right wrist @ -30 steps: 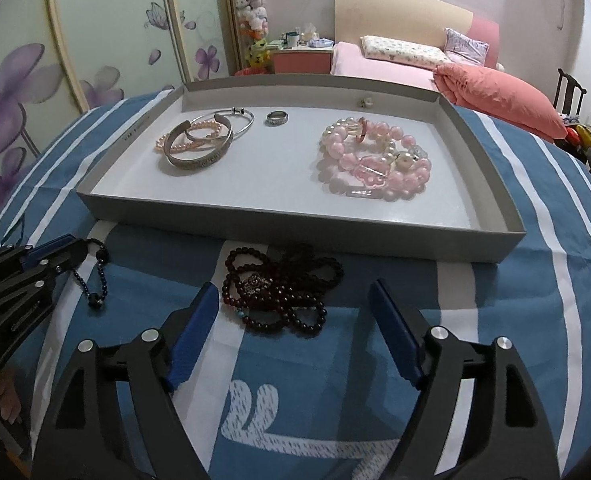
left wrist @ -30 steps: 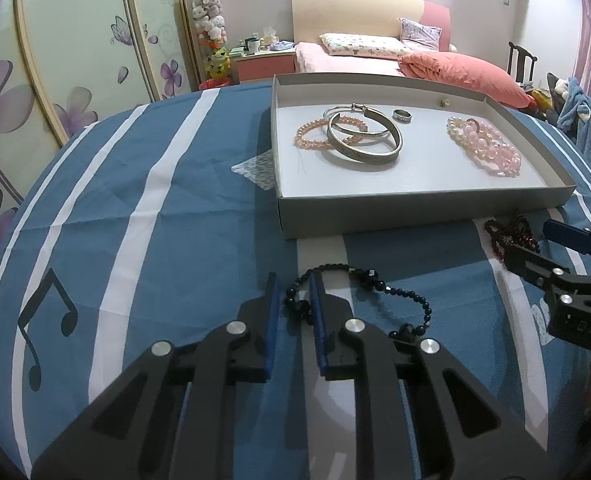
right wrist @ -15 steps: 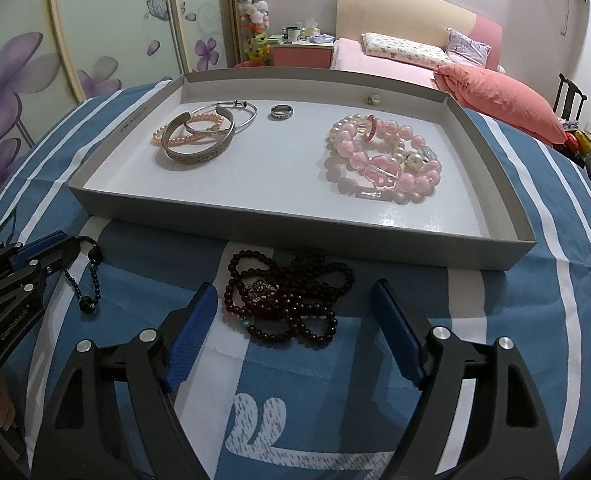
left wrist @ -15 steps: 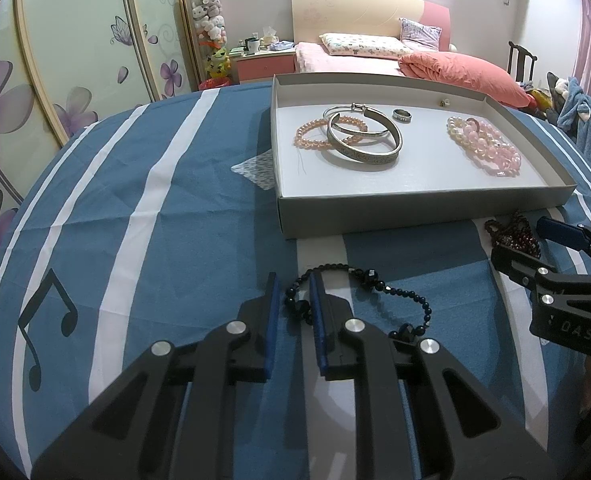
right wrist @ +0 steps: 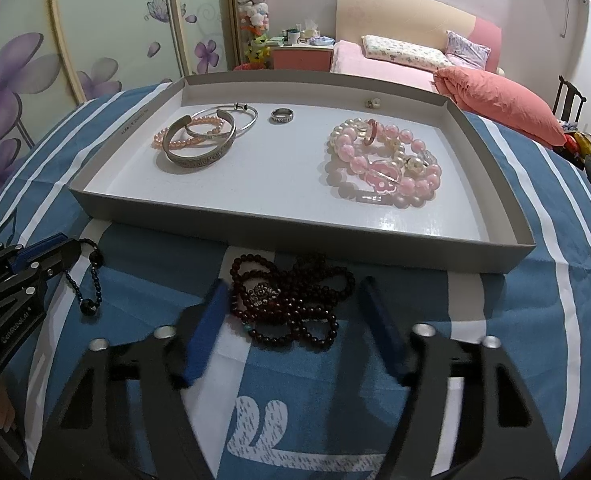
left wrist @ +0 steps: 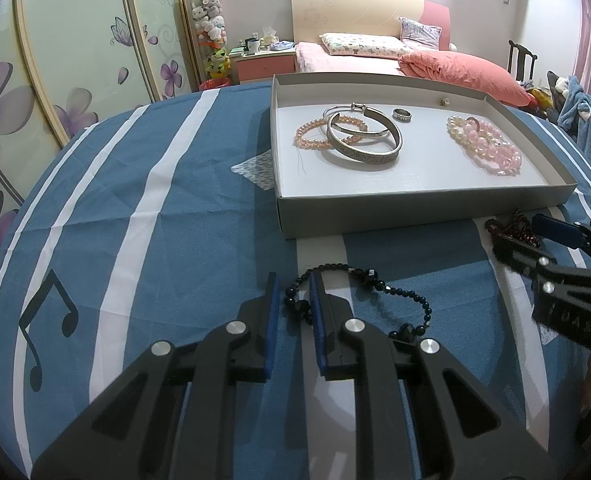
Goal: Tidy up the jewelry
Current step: 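Grasp and lift the dark bead strand with the right tool while the left tool lifts the black bracelet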
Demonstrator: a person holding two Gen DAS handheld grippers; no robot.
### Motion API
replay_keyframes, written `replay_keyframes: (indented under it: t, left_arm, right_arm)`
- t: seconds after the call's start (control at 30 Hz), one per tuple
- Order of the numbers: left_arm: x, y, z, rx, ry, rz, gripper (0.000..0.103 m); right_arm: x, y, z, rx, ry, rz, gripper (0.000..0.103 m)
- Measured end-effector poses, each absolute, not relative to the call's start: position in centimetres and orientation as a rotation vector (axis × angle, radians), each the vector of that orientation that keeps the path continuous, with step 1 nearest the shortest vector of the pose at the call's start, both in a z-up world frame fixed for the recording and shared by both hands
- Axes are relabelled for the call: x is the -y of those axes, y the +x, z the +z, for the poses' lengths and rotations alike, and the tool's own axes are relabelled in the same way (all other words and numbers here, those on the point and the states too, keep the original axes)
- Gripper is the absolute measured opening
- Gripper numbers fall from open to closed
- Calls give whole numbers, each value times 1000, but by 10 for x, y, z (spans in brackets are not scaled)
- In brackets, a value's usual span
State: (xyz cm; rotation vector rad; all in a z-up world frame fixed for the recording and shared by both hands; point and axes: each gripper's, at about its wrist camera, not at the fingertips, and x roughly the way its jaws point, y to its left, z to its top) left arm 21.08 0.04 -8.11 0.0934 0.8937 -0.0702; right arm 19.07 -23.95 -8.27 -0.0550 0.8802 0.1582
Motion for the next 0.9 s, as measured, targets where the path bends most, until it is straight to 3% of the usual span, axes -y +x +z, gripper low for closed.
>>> replay_keyframes:
  t: [0.03,0.13,0.37,0.6,0.7,0.9]
  left_arm:
    - [0,211,-81,-894,93,-70,17]
    - [0,211,-81,-894,93,-70,17]
    - [0,211,-81,-894,93,-70,16]
    - [-10,205,-80,-888,32,-98,11]
    - [-13,196,-76,-865,5,-116,2]
    - [-17,183,-62,-818,-76,-158,2]
  right_arm:
    - [240,191,-82,-876,-55,159,36]
    - [239,188,-81,-870,-57,162,15]
    - [254,176,-82,-869,-37,131,13]
    - [283,155,-74,-819,19,75,9]
    - [294,146,-66,-781,61,67,9]
    - [305,131,-48,-695,122,60,9]
